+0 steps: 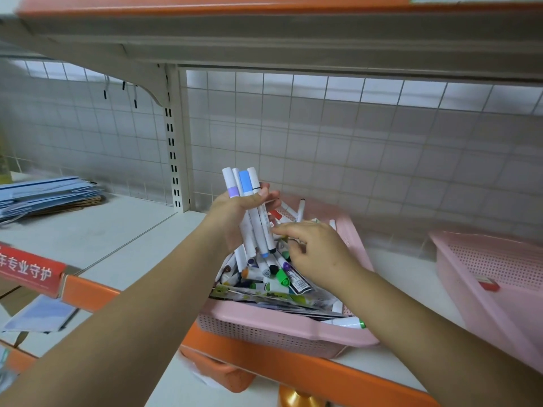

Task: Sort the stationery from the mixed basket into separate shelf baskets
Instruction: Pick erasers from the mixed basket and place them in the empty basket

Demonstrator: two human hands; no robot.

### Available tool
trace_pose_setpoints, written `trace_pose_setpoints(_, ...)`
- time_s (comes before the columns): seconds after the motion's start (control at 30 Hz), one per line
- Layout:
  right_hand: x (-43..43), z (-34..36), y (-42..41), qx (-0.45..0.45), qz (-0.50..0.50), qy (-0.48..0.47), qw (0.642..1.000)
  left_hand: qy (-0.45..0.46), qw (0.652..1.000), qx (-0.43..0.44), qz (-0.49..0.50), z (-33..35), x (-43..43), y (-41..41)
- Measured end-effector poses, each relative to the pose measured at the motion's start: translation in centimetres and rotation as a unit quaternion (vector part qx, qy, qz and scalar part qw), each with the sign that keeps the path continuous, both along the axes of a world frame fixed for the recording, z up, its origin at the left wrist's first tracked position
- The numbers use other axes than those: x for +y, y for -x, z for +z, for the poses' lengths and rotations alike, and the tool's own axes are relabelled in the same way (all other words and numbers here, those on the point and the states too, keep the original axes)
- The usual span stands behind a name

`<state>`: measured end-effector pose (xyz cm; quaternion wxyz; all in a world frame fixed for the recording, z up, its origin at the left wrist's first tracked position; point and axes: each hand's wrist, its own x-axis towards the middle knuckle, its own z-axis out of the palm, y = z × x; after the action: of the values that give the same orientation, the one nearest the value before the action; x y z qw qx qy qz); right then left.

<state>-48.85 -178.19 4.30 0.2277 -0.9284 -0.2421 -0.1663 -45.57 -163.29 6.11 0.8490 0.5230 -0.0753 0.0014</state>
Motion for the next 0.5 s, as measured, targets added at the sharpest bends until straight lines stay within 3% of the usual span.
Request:
trace_pose_setpoints(0.33,-0.7,0.9,-0.7,-0.018,-0.111,0.168,0.979,-0.040,0.997,-0.042,-0.042,0.3,-0.3,0.3)
trace_pose_setpoints(0.5,-1.6,3.5,-0.3,-0.029,-0.145,0.202,0.968,-0.036,0.994,-0.061,-0.085,1.8,-1.8,0.8)
